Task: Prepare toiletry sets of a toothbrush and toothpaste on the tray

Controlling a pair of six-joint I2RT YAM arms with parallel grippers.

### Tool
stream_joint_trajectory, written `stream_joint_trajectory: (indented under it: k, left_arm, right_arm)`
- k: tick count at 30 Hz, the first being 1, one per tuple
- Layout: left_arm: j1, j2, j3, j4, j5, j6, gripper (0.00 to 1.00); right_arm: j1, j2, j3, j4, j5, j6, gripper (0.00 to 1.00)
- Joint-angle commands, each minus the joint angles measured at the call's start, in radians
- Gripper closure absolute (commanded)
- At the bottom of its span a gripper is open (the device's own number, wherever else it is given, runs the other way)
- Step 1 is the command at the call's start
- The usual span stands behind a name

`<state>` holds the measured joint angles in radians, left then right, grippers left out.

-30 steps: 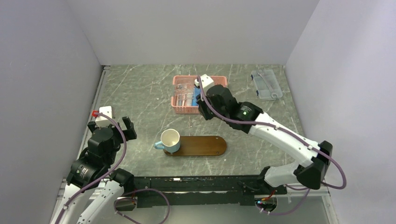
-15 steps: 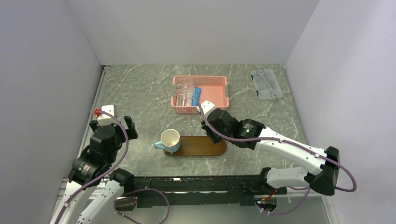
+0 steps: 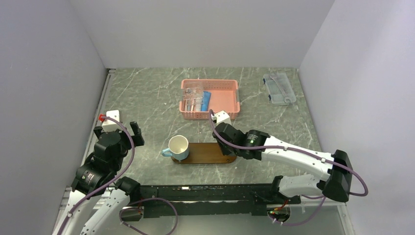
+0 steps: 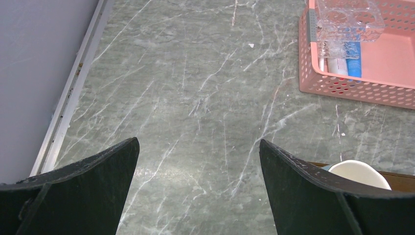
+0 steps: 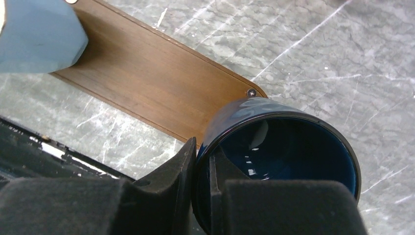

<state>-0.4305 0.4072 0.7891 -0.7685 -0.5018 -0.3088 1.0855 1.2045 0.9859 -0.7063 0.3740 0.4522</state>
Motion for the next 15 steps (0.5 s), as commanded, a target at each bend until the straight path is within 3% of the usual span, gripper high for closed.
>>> stream_joint_trajectory:
  k: [1,15]
  left_arm:
    - [0.006,-0.017,0.002,0.02,-0.003,0.0,0.01]
    - [0.006,-0.013,0.002,0.025,0.011,0.005,0.01]
  right_arm:
    - [0.008,0.033,0.002,0.044,0.111,0.106,1.0]
    - [0.009,0.097,-0.026,0.123,0.097,0.159,1.0]
